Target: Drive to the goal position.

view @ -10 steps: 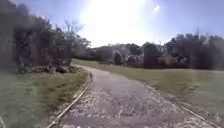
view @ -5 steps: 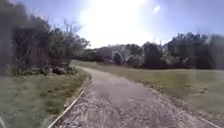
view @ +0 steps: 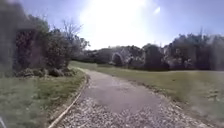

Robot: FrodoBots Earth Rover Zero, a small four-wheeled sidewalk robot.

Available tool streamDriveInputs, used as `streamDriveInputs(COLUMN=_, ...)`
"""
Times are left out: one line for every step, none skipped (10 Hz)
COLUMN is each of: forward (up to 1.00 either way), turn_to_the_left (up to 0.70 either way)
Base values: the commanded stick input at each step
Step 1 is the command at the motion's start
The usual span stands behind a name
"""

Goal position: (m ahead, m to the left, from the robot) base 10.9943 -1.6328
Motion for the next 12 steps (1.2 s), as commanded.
streamDriveInputs(forward=0.7, turn_to_the_left=0.0)
streamDriveInputs(forward=0.7, turn_to_the_left=0.0)
streamDriveInputs(forward=0.7, turn_to_the_left=0.0)
streamDriveInputs(forward=0.7, turn_to_the_left=0.0)
streamDriveInputs(forward=0.7, turn_to_the_left=0.0)
streamDriveInputs(forward=0.7, turn_to_the_left=0.0)
streamDriveInputs(forward=0.7, turn_to_the_left=0.0)
streamDriveInputs(forward=0.7, turn_to_the_left=0.0)
streamDriveInputs(forward=0.7, turn_to_the_left=0.0)
streamDriveInputs(forward=0.7, turn_to_the_left=0.0)
streamDriveInputs(forward=0.7, turn_to_the_left=0.0)
streamDriveInputs(forward=0.7, turn_to_the_left=0.0)
